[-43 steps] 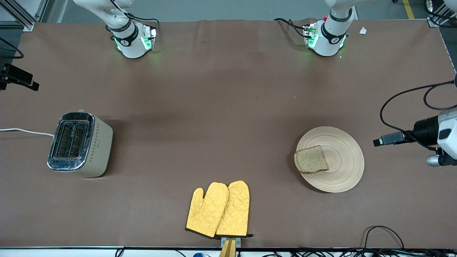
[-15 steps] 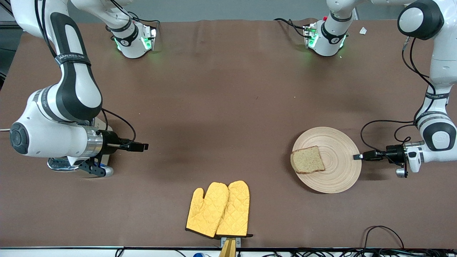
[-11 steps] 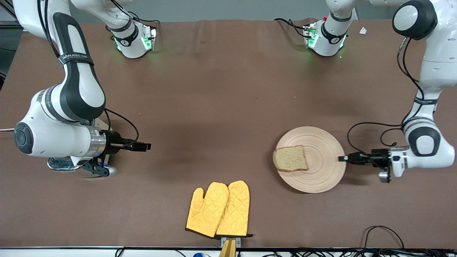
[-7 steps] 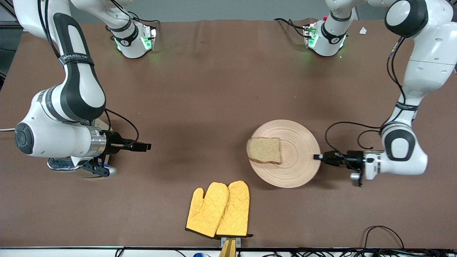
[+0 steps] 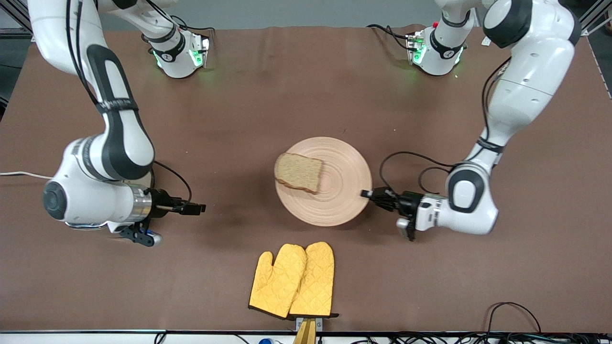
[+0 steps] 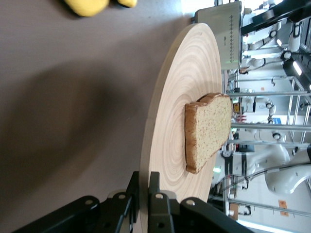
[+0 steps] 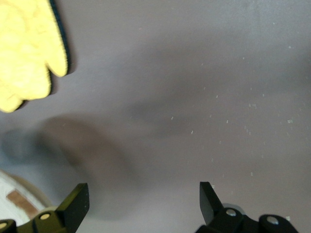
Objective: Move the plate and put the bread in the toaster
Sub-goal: 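Push the wooden plate with the left gripper toward the right gripper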
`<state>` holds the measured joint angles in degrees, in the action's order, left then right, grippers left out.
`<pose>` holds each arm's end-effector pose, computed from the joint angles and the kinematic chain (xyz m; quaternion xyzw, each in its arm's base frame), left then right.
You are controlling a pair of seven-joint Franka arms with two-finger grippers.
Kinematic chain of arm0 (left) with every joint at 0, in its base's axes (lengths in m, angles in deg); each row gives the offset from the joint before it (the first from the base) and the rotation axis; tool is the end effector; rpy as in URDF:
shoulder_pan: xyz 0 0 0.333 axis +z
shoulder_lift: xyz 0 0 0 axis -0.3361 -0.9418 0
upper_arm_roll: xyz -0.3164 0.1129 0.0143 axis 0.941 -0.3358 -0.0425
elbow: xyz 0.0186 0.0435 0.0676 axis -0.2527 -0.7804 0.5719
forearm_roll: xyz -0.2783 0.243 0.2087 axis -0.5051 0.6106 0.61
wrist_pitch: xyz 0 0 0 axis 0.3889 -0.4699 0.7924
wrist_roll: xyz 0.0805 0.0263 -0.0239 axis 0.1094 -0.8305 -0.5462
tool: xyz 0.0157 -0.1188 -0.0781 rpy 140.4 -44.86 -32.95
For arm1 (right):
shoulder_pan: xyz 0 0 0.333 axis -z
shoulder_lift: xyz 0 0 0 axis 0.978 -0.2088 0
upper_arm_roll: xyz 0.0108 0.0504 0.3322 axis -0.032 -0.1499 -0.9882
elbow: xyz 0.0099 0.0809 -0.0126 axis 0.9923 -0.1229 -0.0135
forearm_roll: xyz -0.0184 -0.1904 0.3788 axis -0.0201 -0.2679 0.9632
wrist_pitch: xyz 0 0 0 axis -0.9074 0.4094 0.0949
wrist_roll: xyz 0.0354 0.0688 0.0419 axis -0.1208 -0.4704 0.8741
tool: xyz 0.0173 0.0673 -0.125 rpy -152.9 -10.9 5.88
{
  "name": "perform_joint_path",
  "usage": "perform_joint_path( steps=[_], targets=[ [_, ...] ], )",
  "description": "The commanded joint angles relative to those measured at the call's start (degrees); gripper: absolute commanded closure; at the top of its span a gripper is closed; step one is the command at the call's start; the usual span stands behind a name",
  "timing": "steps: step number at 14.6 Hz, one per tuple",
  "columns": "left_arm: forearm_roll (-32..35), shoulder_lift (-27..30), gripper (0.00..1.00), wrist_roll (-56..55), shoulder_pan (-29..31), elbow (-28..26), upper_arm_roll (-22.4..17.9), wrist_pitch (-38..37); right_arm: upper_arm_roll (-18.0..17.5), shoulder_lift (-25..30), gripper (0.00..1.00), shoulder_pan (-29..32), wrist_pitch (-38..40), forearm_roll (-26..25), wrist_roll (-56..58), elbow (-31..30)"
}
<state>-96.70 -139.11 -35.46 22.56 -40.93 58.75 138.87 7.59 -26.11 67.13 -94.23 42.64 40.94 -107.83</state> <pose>0.6669 -0.2937 0.1526 0.8185 -0.1687 -0.0822 0.5430 0.7163 0.1549 0.2876 -0.9692 0.1381 0.1217 0.1636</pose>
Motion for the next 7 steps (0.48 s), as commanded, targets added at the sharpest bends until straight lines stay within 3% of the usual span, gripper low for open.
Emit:
perform_joint_path(
  steps=[1,4,7],
  targets=[
    [-8.26,-0.13,1.0,1.11,-5.53,-1.97,0.42,7.23,-0.26,2.31,0.0,-0.43,-3.69,0.93,1.95,-6.95],
    [-16.61,-0.92,1.0,1.11,-13.01,-1.63,0.25,16.38,-0.26,5.56,0.0,-0.35,-3.69,0.93,3.27,-11.6],
    [-19.44,-4.52,0.99,1.64,-15.84,-0.58,0.07,19.21,-0.26,8.29,0.0,-0.43,-3.95,0.93,3.53,-16.18]
  ],
)
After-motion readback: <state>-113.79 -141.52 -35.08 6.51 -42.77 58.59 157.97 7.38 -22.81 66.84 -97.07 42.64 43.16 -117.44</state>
